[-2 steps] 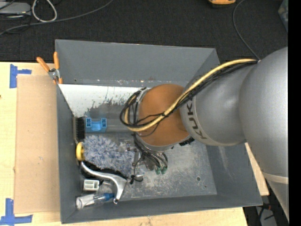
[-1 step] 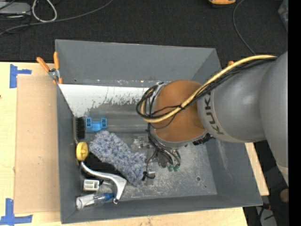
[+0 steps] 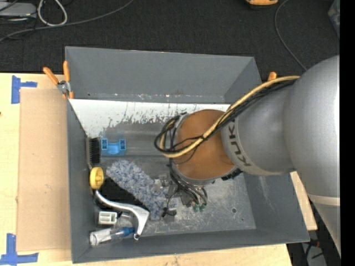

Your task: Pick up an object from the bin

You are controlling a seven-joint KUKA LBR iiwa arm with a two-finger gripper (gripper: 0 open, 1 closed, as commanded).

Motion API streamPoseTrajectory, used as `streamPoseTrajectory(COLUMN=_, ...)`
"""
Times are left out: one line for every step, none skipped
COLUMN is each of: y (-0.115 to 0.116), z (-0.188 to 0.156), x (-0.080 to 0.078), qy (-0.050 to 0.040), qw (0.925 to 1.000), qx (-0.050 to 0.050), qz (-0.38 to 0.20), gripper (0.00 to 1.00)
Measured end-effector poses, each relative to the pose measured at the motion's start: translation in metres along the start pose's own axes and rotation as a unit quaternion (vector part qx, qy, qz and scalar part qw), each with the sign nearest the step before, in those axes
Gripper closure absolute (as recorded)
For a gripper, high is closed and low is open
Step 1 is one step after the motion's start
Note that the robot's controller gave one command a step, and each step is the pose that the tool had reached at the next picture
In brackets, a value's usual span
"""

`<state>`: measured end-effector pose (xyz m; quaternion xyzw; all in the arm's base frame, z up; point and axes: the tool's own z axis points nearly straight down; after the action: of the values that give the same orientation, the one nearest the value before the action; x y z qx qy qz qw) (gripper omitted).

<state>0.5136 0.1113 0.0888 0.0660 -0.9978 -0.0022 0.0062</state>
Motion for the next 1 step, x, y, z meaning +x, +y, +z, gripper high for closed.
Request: streamPoseTrajectory(y=0.0000, z=0.0000, x=0.0000, qy=0.0000, qw=1.0000, qx=0.000, qz=0.000, gripper=1.00)
